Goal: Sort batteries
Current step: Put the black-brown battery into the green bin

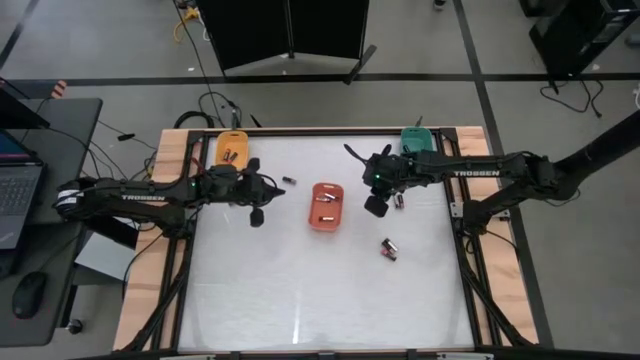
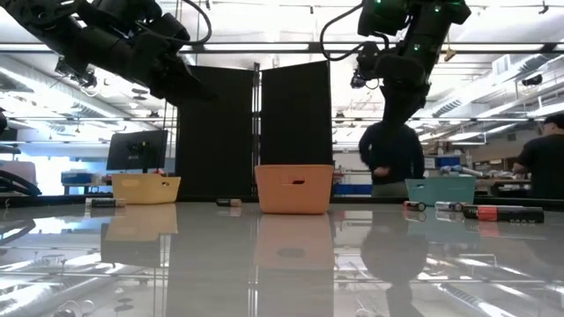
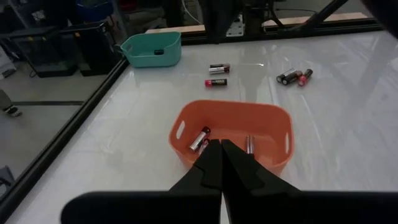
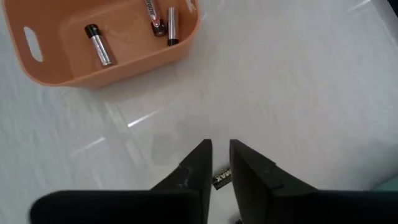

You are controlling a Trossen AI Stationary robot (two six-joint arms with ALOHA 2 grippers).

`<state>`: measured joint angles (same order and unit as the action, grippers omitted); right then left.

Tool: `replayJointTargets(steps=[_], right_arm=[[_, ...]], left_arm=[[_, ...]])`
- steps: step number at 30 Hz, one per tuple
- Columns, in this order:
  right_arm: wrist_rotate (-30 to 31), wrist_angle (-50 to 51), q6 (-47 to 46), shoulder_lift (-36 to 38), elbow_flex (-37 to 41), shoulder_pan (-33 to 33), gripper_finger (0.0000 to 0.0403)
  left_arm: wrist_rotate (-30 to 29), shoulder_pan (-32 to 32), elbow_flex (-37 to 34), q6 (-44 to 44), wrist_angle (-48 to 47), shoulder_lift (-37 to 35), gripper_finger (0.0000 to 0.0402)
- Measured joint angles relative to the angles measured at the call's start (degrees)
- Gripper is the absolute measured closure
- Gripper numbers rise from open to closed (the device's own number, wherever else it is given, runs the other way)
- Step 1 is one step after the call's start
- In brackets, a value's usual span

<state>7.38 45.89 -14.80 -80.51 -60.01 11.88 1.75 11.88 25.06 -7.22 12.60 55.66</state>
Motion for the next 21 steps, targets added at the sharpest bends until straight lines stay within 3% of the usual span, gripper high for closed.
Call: replayJointTargets(steps=[5, 12, 21], right_arm=[[0.0, -0.03, 0.6, 0.0, 0.0, -0.03, 0.0298], [0.05, 3.32, 8.81, -0.02, 0.0, -0.27, 0.0263], [0.15, 7.25, -0.38, -0.02, 1.17, 0.03, 0.0245]], left_arm=[[-0.29, 0.0, 0.29, 0.36, 1.41, 0.0, 0.0398], [-0.23, 0.0, 0.66, 3.17, 1.71, 0.0, 0.0398], [-0.23, -0.02, 0.66, 5.47, 2.58, 0.0, 0.0398]])
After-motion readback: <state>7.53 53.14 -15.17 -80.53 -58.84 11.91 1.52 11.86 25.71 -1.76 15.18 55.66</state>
